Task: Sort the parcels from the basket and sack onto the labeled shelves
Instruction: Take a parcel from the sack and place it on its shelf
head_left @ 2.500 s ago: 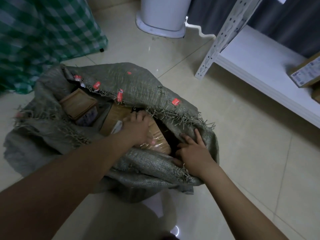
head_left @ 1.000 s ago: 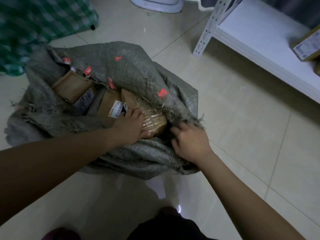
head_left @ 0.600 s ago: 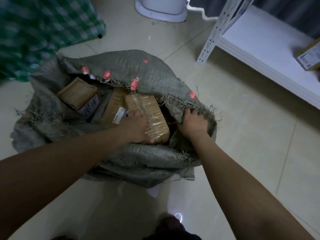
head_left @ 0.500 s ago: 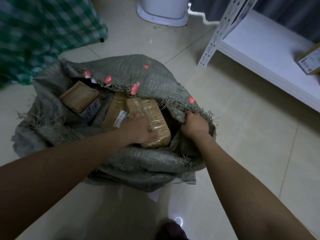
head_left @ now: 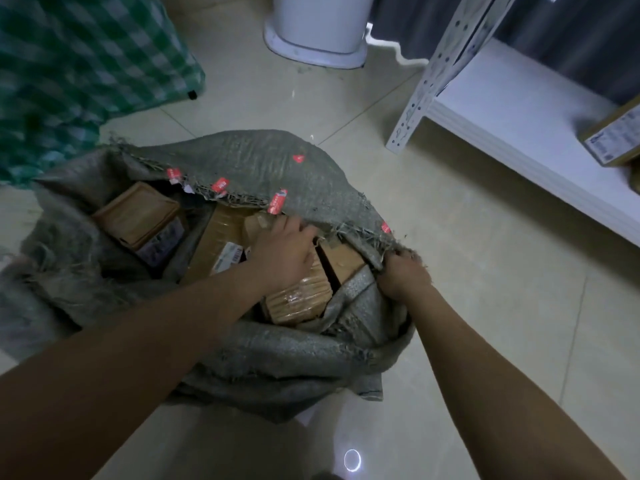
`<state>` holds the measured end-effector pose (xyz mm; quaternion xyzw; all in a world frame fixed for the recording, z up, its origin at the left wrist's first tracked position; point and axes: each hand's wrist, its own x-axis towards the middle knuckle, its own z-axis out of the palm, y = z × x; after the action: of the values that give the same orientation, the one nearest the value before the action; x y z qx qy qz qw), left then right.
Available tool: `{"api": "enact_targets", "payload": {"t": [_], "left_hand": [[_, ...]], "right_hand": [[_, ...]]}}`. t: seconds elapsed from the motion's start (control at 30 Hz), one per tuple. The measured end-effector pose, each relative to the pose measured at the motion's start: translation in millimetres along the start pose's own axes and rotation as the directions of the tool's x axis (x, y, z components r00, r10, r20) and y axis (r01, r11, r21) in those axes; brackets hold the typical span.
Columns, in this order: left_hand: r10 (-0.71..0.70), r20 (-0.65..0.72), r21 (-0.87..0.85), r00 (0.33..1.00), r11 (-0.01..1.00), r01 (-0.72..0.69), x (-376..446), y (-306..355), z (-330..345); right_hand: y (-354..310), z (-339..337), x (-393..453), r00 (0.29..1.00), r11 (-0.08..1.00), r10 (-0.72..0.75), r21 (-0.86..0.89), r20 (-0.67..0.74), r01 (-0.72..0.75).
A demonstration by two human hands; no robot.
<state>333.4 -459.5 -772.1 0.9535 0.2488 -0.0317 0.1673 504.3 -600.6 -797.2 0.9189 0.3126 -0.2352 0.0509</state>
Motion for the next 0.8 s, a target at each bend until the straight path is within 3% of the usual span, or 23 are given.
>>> {"api": "enact_targets", "payload": {"t": [0.07,0.13,0.23,0.4,0.57,0.7,0.8], "left_hand": [[0.094,-0.011,0.019,0.995,0.995,-0.094,5.4,7.0,3.9],[0.204,-0.02,0.048,0.979,0.978,-0.203,9.6,16.6,7.5],[0.336,0.033,0.151,0.941,0.929,-0.338,11.1,29.3,15.6],[0.32,0.117,0.348,0.94,0.874,-0.341,10.1,35.7,28.8],[0.307,0.15,0.407,0.94,0.847,-0.342,8.7,36.8,28.6],[0.33,0.149,0.414,0.932,0.835,-0.362,1.7,30.9,30.1],[0.334,0.149,0.339,0.931,0.867,-0.365,-1.5,20.8,31.4]], "right_hand": [[-3.3,-12.8,-2.2,0.998,0.977,-0.026,0.21,-0.065,0.039],[-2.4,-18.8,-6.3,0.999,0.902,-0.02,0.432,-0.034,0.033],[-3.4,-9.2,-25.7,0.998,0.934,-0.068,0.351,-0.004,0.065],[15.4,1.5,-36.9,0.976,0.769,-0.153,0.602,-0.154,0.216],[47.8,12.8,-46.8,0.973,0.923,-0.028,0.368,-0.229,0.113],[46.5,34.8,-43.6,1.0,1.0,0.005,0.005,0.022,-0.005],[32.4,17.9,-40.3,0.995,0.994,-0.03,0.103,-0.091,0.039]]}}
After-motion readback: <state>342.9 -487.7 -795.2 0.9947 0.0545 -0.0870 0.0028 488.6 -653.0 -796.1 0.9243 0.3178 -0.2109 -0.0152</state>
